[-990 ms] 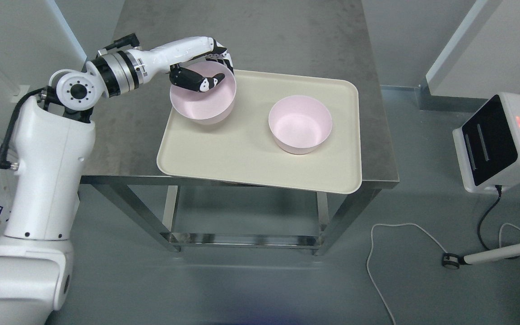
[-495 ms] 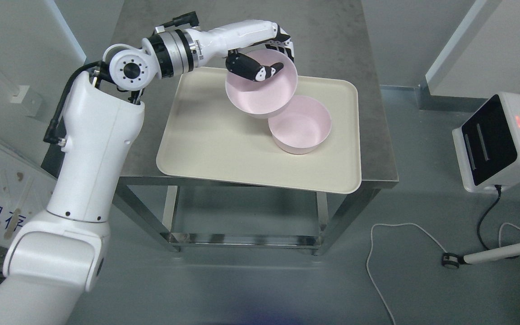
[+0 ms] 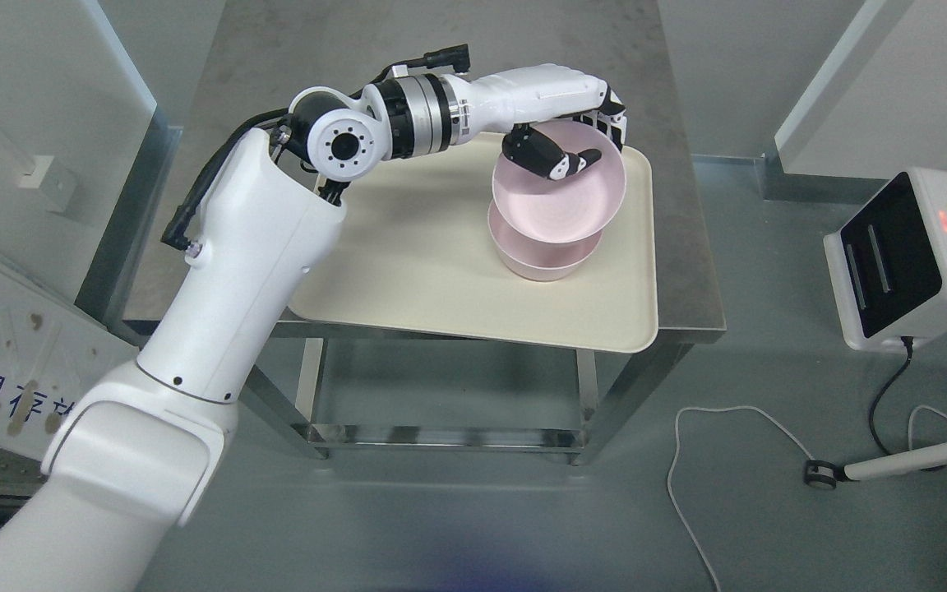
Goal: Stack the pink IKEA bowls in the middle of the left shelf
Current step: 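Carry the bowl over the other pink bowl and drop it inside, then reposition the left hand to the rim of the stacked bowls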
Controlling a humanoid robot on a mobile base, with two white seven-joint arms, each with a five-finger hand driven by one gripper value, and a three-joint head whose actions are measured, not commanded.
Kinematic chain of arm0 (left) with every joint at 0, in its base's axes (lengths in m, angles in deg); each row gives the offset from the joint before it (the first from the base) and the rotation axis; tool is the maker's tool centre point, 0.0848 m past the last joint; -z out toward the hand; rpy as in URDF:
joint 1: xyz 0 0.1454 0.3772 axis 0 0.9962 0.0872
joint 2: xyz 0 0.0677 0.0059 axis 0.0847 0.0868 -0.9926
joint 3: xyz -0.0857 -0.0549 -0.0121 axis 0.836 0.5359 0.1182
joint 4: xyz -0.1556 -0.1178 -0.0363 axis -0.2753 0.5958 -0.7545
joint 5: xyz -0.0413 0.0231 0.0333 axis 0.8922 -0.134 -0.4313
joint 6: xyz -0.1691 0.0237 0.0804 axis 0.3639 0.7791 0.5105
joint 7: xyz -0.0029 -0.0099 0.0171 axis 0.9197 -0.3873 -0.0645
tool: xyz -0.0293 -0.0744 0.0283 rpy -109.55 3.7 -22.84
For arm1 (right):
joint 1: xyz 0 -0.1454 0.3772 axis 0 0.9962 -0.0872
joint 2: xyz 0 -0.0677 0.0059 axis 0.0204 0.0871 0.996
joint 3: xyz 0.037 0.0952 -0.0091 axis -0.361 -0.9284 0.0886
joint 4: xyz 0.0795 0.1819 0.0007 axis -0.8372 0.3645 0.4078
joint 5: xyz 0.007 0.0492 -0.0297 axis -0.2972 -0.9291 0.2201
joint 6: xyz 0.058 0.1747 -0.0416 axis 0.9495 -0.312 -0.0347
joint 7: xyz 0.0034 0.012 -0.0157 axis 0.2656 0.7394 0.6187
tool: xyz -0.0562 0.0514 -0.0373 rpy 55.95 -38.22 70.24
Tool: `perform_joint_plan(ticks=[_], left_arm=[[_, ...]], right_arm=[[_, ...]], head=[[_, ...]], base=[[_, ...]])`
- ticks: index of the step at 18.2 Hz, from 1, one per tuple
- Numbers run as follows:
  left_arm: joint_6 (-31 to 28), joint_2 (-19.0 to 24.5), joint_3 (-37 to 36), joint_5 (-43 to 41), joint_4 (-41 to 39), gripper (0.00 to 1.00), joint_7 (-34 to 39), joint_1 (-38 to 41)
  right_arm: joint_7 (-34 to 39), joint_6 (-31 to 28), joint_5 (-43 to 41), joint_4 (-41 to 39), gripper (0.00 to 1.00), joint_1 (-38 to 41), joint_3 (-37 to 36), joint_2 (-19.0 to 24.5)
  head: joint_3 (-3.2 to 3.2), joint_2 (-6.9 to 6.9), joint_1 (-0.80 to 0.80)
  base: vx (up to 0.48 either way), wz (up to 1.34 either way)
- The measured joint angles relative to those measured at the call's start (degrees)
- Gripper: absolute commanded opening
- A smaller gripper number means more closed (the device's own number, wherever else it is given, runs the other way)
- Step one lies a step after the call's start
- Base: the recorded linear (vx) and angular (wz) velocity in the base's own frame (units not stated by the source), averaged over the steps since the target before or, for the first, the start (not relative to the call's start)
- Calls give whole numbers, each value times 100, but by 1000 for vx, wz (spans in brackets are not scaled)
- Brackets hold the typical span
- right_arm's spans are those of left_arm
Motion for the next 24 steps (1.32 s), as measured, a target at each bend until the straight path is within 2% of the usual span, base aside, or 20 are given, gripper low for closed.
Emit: perform_joint_plan(ticks=[1, 2, 3, 4, 9, 11, 14, 16, 17, 18, 21, 24], left_arm=[[0, -21, -54, -56, 13, 4, -61, -7], [-1, -38, -95, -102, 23, 9, -96, -14], [-1, -57, -135, -143, 35, 29, -116, -18], [-1, -74, -168, -182, 45, 40, -126, -28], [-1, -132, -181, -405, 88, 58, -177, -111], [-13, -148, -48, -448, 98, 68, -185, -147], [59, -164, 389, -278, 72, 74, -98, -165], [103, -173, 787, 425, 52, 76, 169, -86], [105, -178, 965, 893, 36, 81, 308, 2], [106, -182, 1125, 1331, 9, 92, 412, 138], [266, -193, 1468, 2583, -161, 94, 525, 867], [653, -199, 1521, 3247, -372, 94, 315, 1525]], right_arm=[[-7, 0, 0, 0, 100, 0, 0, 0], [-9, 0, 0, 0, 100, 0, 0, 0], [-9, 0, 0, 0, 100, 0, 0, 0], [0, 0, 0, 0, 100, 0, 0, 0], [26, 0, 0, 0, 100, 0, 0, 0], [31, 0, 0, 0, 100, 0, 0, 0], [31, 1, 0, 0, 100, 0, 0, 0], [33, 1, 0, 0, 100, 0, 0, 0], [34, 1, 0, 0, 100, 0, 0, 0], [34, 1, 0, 0, 100, 0, 0, 0], [39, 1, 0, 0, 100, 0, 0, 0], [40, 1, 0, 0, 100, -1, 0, 0]], head=[[0, 0, 0], [0, 0, 0], [0, 0, 0], [0, 0, 0], [0, 0, 0], [0, 0, 0], [0, 0, 0], [0, 0, 0], [0, 0, 0], [0, 0, 0], [0, 0, 0], [0, 0, 0]], base=[[0, 0], [0, 0], [0, 0], [0, 0], [0, 0], [0, 0], [0, 0], [0, 0], [0, 0], [0, 0], [0, 0], [0, 0]])
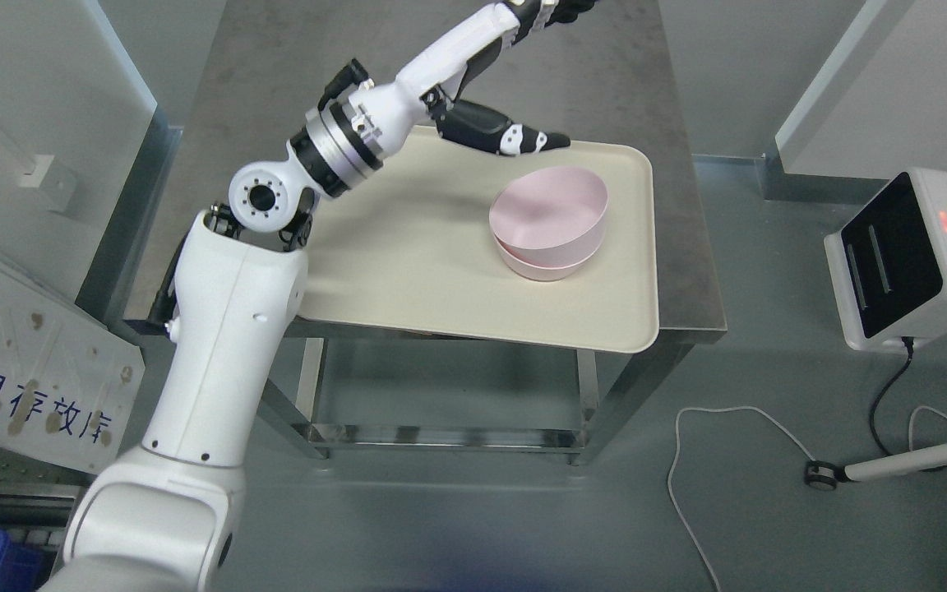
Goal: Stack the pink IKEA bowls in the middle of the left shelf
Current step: 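Reposition the left hand to the rim of the stacked bowls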
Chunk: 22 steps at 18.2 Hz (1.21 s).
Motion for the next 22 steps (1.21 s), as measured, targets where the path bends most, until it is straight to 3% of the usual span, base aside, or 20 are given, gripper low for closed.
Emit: perform_joint_plan(ticks=[5, 9, 16, 22], left_arm=[[247, -10, -54, -149, -266, 91, -594, 550], [270, 47, -72, -1167, -408, 90, -889, 643], [273, 213, 156, -2066, -508, 89, -927, 663], [285, 649, 311, -2314, -562, 83, -941, 693]], right_arm=[[23, 0, 0, 0, 100, 1, 0, 0], [8, 0, 0, 0, 100, 1, 0, 0], [-7, 0, 0, 0, 100, 1, 0, 0], [-8, 0, 0, 0, 100, 1, 0, 0]], head=[[0, 0, 0], [0, 0, 0], [0, 0, 0], [0, 0, 0]], base=[[0, 0], [0, 0], [0, 0], [0, 0]])
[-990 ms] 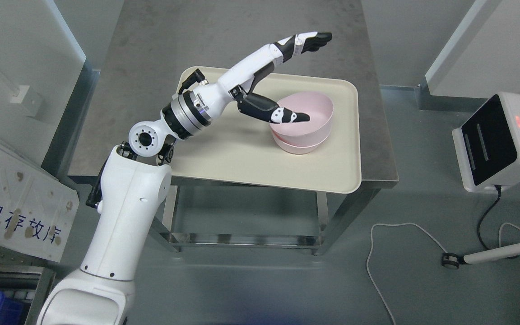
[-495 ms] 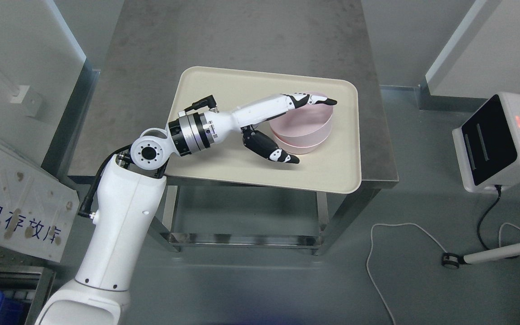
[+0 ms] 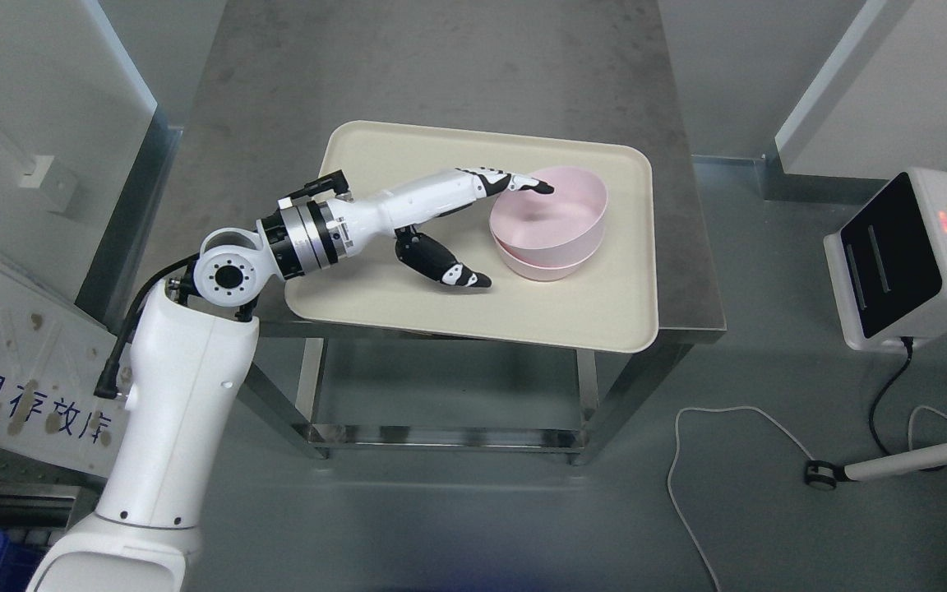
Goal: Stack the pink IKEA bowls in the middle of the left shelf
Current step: 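Reposition the left hand to the rim of the stacked bowls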
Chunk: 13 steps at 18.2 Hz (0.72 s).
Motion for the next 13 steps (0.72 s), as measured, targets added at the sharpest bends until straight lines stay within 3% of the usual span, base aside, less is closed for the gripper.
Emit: perform_joint_plan(ticks=[5, 13], left_arm=[[73, 164, -96, -162, -46, 82, -16, -317], [78, 59, -658, -938, -115, 79, -32, -517]], right_arm=[[0, 0, 0, 0, 100, 0, 0, 0], [-4, 0, 0, 0, 100, 0, 0, 0]], head=[[0, 0, 0], [0, 0, 0]], base=[[0, 0], [0, 0]])
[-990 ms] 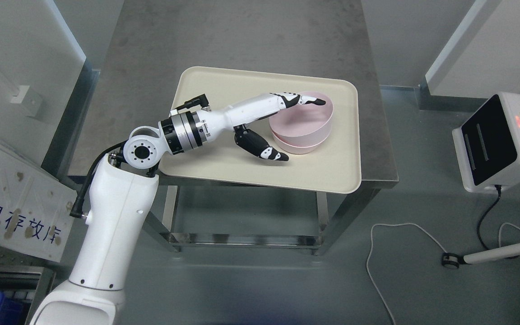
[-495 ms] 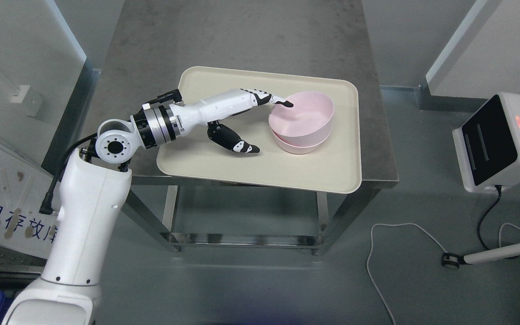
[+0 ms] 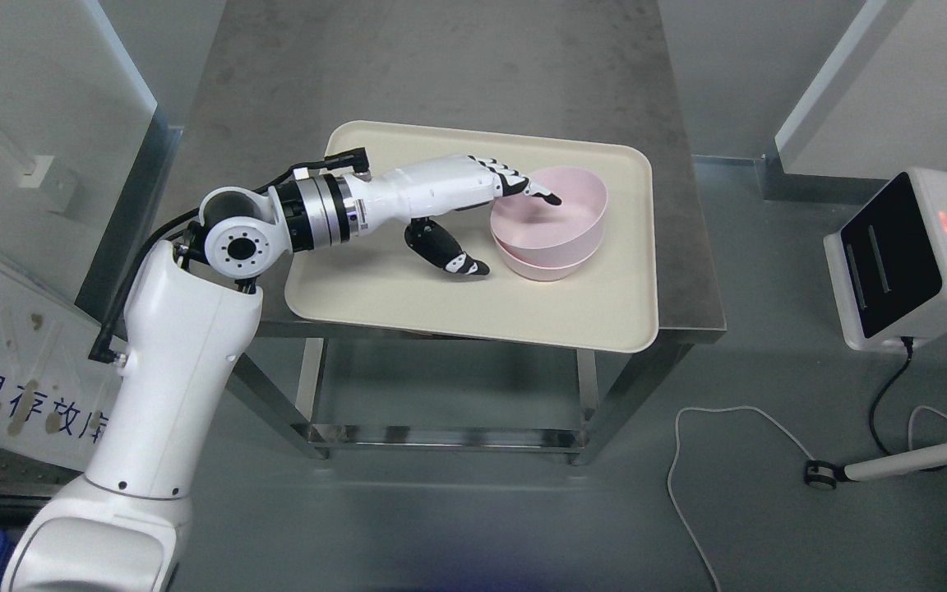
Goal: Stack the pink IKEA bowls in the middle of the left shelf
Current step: 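Reposition the left hand to the rim of the stacked bowls, then grasp the stacked pink bowls with the left hand and lift them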
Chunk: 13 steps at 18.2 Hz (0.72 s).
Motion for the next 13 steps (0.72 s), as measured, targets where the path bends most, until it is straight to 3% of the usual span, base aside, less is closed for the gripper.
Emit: perform_joint_plan(ticks=[13], left_arm=[[11, -184, -348, -790, 8, 33, 15, -118]], right_arm=[[-25, 0, 0, 0, 100, 0, 0, 0]], head=[[0, 0, 0]], base=[[0, 2]])
